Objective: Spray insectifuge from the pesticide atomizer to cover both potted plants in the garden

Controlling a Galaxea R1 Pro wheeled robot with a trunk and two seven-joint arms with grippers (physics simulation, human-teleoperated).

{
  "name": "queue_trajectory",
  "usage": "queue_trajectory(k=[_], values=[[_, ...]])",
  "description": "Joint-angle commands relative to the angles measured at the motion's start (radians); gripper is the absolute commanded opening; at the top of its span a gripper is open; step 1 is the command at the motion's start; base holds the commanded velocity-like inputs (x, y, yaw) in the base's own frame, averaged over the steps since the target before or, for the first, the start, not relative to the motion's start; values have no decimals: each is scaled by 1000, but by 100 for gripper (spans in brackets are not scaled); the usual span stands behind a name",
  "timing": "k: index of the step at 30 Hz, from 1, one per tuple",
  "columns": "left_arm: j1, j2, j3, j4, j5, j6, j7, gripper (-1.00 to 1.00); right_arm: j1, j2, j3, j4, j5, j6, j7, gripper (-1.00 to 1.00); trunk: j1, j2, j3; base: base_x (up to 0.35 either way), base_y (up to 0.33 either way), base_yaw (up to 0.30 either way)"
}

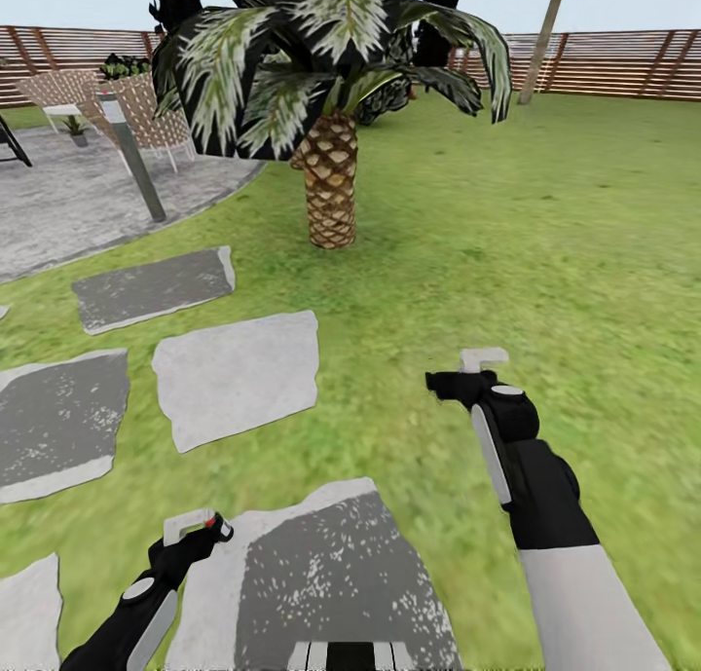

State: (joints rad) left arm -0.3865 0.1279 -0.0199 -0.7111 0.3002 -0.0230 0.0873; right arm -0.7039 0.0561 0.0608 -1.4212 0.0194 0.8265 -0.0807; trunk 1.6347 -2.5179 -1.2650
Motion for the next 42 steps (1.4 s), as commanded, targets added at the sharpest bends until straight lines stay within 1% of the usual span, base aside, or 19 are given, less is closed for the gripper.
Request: queue_trajectory(k=[1, 2, 6, 10, 14, 16, 20, 23, 25, 27, 29, 31, 32, 34, 35, 37, 39, 40, 42], values=[[0, 0, 0, 0, -1, 0, 0, 100, -45, -3, -2, -2, 0, 26, -1, 100, 0, 0, -4, 0, 0, 0], [0, 1, 0, 0, -1, 0, 0, 100, -66, -5, -2, -3, 0, 41, -1, 100, 1, -1, -8, 0, 0, 0], [0, 6, 0, -1, -2, 0, -5, 100, -97, -8, -3, -3, 0, 73, -2, 100, 3, -1, -23, 0, 0, 0], [0, 10, 0, -1, -2, 0, -8, 100, -103, -9, -6, -3, 1, 81, -1, 100, 4, -2, -39, 0, 0, 0], [0, 10, 0, -1, -3, 0, -10, 100, -102, -9, -13, 4, 1, 63, -2, 100, 6, -3, -54, 0, 0, 0], [0, 10, 0, -1, -3, 0, -14, 100, -92, -6, -28, 17, -2, 39, -3, 100, 7, -4, -62, 0, 0, 0], [0, 8, 0, -1, -1, 0, -25, 100, -54, -8, -40, 74, -6, -17, -3, 100, 9, -5, -78, 0, 0, 0], [0, 6, 0, -1, 1, 0, -28, 100, -31, -9, -45, 124, -6, -90, -4, 100, 10, -5, -89, 0, 0, 0], [0, 6, 0, -1, 2, -1, -29, 100, -21, -11, -46, 141, -7, -113, -2, 100, 11, -6, -97, 0, 0, 0], [0, 6, 0, -1, 4, -1, -29, 100, -9, -14, -47, 152, -5, -121, 1, 100, 12, -6, -105, 0, 0, 0], [0, 5, 0, -1, 4, -1, -29, 100, -5, -15, -48, 134, -5, -119, 3, 100, 13, -7, -112, 0, 0, 0], [0, 5, 0, -1, 3, -1, -29, 100, -2, -17, -48, 70, -5, -96, 4, 100, 14, -7, -120, 0, 0, 0], [0, 5, 0, -1, 3, -1, -29, 100, -2, -18, -48, 44, -4, -69, 5, 100, 14, -8, -124, 0, 0, 0], [0, 7, 0, -1, 4, -1, -29, 100, -14, -20, -48, 17, -2, 8, 4, 100, 15, -8, -132, 0, 0, 0], [0, 7, 0, 0, 4, -1, -29, 100, -33, -28, -48, 10, -2, 47, 2, 100, 16, -8, -136, 0, 0, 0], [0, 6, 0, 0, 3, -1, -29, 100, -99, -61, -48, 3, -1, 103, 2, 100, 17, -9, -143, 0, 0, 0], [0, 6, 0, -1, 3, -1, -29, 100, -159, -99, -49, 1, -6, 131, 4, 100, 18, -9, -151, 0, 0, 0], [0, 6, 0, -1, 2, -1, -29, 100, -178, -112, -49, 0, -8, 140, 4, 100, 18, -9, -155, 0, 0, 0], [0, 6, 0, -1, 1, -1, -29, 100, -213, -129, -49, -1, -11, 156, 4, 100, 19, -10, -163, 0, 0, 0]])
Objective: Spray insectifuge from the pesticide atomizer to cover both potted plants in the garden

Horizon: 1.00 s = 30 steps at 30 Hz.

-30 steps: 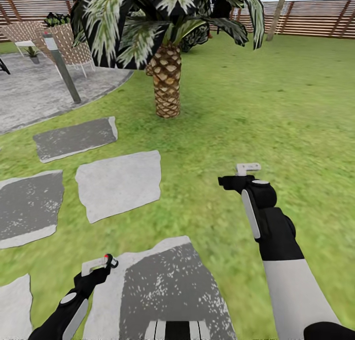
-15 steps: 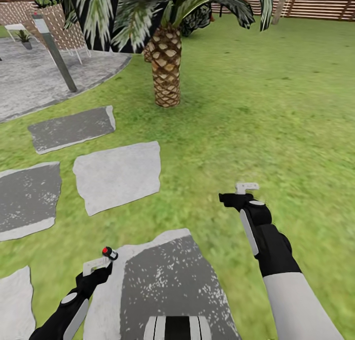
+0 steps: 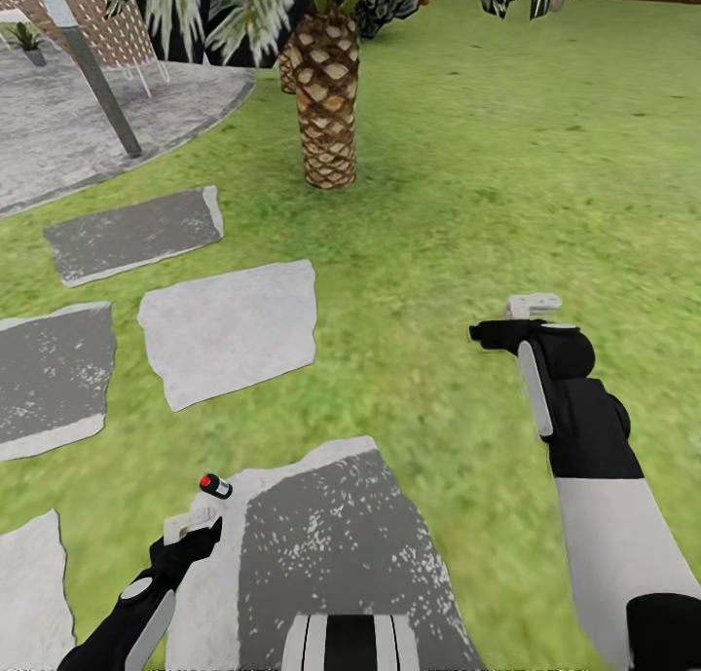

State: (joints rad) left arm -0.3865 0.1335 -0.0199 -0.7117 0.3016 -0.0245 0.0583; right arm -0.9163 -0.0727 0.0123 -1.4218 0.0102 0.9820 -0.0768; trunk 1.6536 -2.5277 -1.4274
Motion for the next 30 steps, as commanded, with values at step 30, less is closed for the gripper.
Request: queue_trajectory(k=[30], values=[[27, -28, 1, -124, 6, -166, 11, 100, -21, -15, 3, 111, -1, 9, 4, 100, 13, -7, -116, 0, 0, 0]])
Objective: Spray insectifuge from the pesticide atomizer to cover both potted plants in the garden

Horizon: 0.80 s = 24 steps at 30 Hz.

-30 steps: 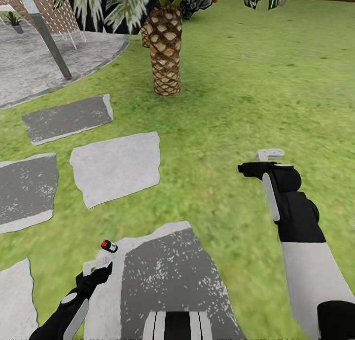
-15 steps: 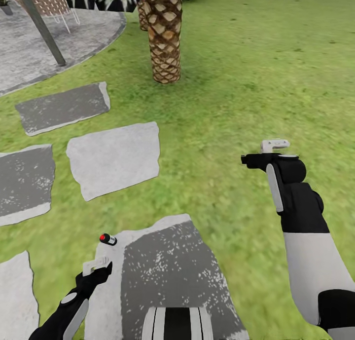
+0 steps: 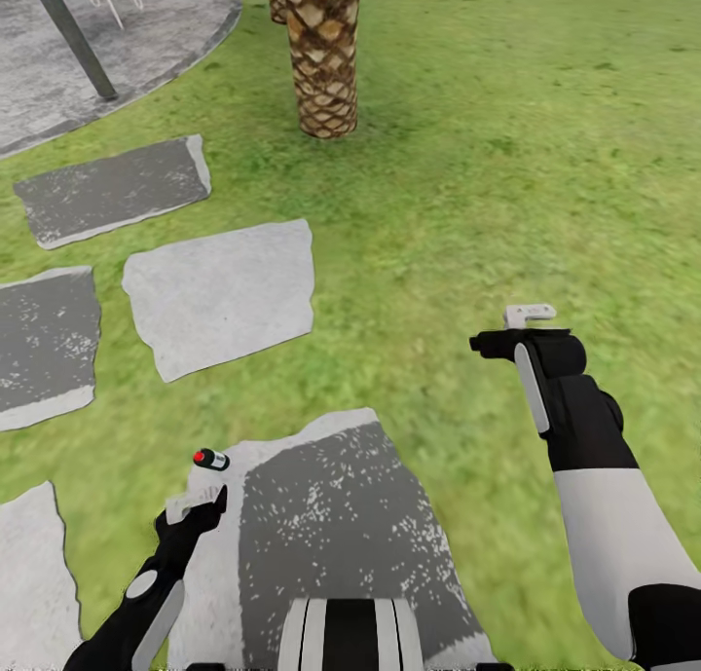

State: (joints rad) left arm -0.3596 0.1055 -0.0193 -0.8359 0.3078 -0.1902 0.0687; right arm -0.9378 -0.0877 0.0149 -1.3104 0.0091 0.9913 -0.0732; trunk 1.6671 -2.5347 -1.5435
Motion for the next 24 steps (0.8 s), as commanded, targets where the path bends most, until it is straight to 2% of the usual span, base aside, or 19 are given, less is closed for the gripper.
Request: queue_trajectory(k=[1, 5, 7, 8, 10, 14, 19, 24], values=[[1, -5, -1, 0, -2, -1, 3, 100, 0, 0, 0, 0, 0, 0, 0, 100, 0, 0, -4, 0, 0, 0], [5, -25, 5, 25, 14, -16, 19, 100, 0, 0, 0, 0, 0, 0, 0, 100, 2, -1, -19, 0, 0, 0], [11, -31, 7, 36, 38, -62, 45, 100, 0, 0, 1, 0, 0, 0, 2, 100, 3, -2, -27, 0, 0, 0], [13, -33, 7, 51, 49, -109, 76, 100, 1, 0, 0, 0, 0, 0, 2, 100, 4, -2, -31, 0, 0, 0], [15, -32, 3, 83, 54, -168, 111, 100, 1, 0, 1, 0, 0, 0, 3, 100, 4, -2, -39, 0, 0, 0], [16, -26, 1, 101, 56, -192, 119, 100, 1, 2, 2, 0, -1, 0, 3, 100, 5, -3, -47, 0, 0, 0], [16, -25, -4, 134, 55, -200, 105, 100, 1, 2, 2, 0, -1, 1, 3, 100, 5, -3, -47, 0, 0, 0], [16, -24, -4, 138, 54, -201, 21, 100, 1, 1, 2, 0, -1, 1, 2, 100, 5, -3, -47, 0, 0, 0]])
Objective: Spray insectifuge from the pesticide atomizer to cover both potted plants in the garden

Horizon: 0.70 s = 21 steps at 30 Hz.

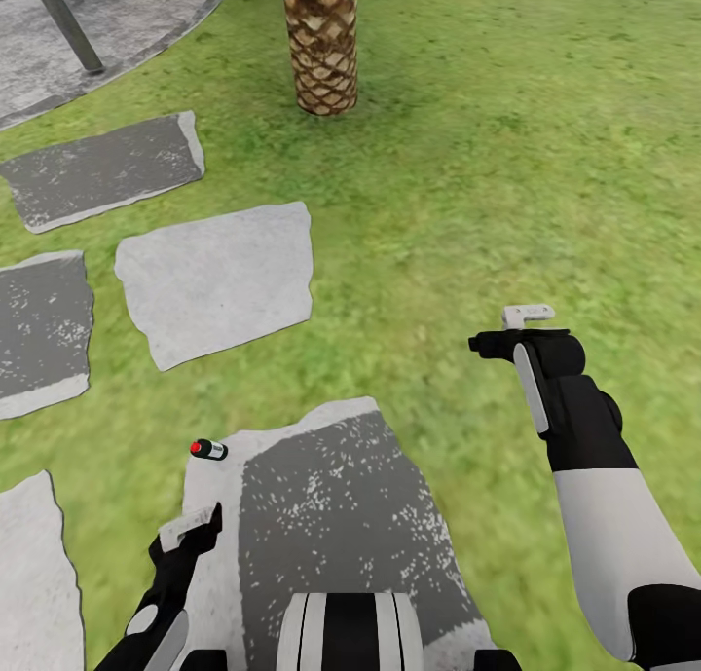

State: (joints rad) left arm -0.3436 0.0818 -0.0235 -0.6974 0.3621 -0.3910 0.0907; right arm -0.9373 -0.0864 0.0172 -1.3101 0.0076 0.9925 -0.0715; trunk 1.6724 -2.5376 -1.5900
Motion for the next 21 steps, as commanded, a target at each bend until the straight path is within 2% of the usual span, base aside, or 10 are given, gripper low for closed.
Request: queue_trajectory(k=[1, 6, 9, 11, 21], values=[[0, 0, 0, 0, 0, 0, -10, 100, 0, 0, 0, 0, 0, 0, 0, 100, 0, 0, 0, 0, 0, 0], [0, 2, -1, -1, -9, 0, -27, 100, 2, 0, 1, 1, 0, 0, 0, 100, 0, 0, 0, 0, 0, 0], [-5, 16, 4, -2, 8, -17, -26, 100, -10, -1, 4, -13, 4, -1, -1, 100, 0, 0, 0, 0, 0, 0], [-5, 17, 4, -2, 9, -26, -26, 100, -10, -1, 4, -14, 5, -1, -1, 100, 0, 0, 0, 0, 0, 0], [-5, 28, -3, -54, -8, -64, -28, 100, 1, -3, 3, -11, 3, -9, 1, 100, 0, 0, 0, 0, 0, 0]])
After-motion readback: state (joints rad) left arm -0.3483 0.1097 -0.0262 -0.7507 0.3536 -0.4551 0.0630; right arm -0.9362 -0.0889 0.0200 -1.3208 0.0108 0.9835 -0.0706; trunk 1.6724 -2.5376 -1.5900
